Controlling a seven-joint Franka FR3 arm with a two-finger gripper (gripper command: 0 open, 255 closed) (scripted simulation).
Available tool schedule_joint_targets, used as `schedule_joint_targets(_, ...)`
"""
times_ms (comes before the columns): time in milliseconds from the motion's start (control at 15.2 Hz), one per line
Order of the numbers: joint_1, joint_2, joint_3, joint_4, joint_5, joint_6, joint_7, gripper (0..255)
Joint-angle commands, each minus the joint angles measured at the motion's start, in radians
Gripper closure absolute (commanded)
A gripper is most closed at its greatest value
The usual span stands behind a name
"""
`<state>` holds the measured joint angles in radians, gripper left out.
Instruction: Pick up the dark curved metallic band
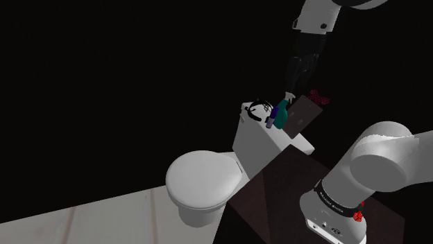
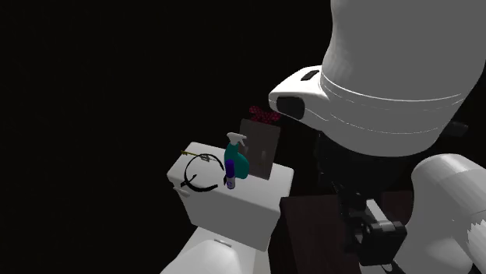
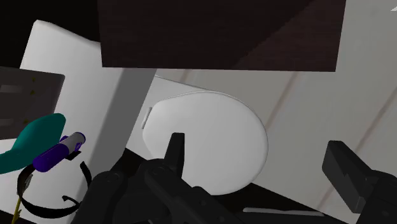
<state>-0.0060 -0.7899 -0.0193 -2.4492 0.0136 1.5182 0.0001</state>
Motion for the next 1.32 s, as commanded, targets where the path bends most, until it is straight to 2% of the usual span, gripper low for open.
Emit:
schedule_joint_targets(0, 0.000, 0.000, 0.000, 0.000, 0.000, 0.000, 0.000, 0)
schedule_joint_targets(660, -0.055, 0.171, -0.113, -0.141, -0.130, 0.341, -0.144, 0)
schedule_joint_targets(1254, -0.096, 0.459, -0.217, -0.140, -0.209, 0.665, -0.257, 0)
